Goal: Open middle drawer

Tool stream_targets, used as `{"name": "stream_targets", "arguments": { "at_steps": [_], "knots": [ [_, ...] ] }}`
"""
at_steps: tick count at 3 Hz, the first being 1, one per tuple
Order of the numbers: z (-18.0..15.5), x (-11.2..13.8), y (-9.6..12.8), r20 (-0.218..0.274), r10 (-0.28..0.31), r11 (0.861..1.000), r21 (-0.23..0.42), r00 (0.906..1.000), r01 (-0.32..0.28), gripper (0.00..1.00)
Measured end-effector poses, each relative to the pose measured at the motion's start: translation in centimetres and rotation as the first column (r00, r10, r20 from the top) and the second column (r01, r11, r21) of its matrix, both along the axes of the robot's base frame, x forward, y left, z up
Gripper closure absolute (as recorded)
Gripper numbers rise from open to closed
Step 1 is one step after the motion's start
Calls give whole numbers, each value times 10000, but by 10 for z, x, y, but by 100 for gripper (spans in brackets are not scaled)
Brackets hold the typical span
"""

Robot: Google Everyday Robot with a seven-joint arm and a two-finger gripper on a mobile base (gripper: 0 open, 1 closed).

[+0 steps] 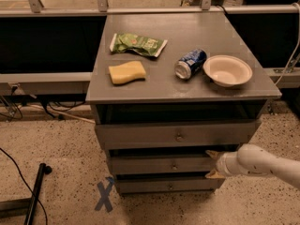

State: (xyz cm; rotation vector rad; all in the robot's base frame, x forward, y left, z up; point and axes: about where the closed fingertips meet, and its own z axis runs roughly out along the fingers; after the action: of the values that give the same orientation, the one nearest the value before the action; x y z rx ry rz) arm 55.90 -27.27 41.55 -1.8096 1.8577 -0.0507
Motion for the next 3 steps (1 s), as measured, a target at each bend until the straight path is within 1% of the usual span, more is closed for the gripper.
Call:
{"name": "stream_targets", "arguments": {
  "at_steps": [1,2,3],
  "knots": [
    [1,-4,3,-58,64,10000,6,10000,-63,36],
    [11,-26,6,-164,228,9996,184,9996,-225,36],
    [18,-65,4,-565,456,9984,347,9974,-437,36]
  ]
}}
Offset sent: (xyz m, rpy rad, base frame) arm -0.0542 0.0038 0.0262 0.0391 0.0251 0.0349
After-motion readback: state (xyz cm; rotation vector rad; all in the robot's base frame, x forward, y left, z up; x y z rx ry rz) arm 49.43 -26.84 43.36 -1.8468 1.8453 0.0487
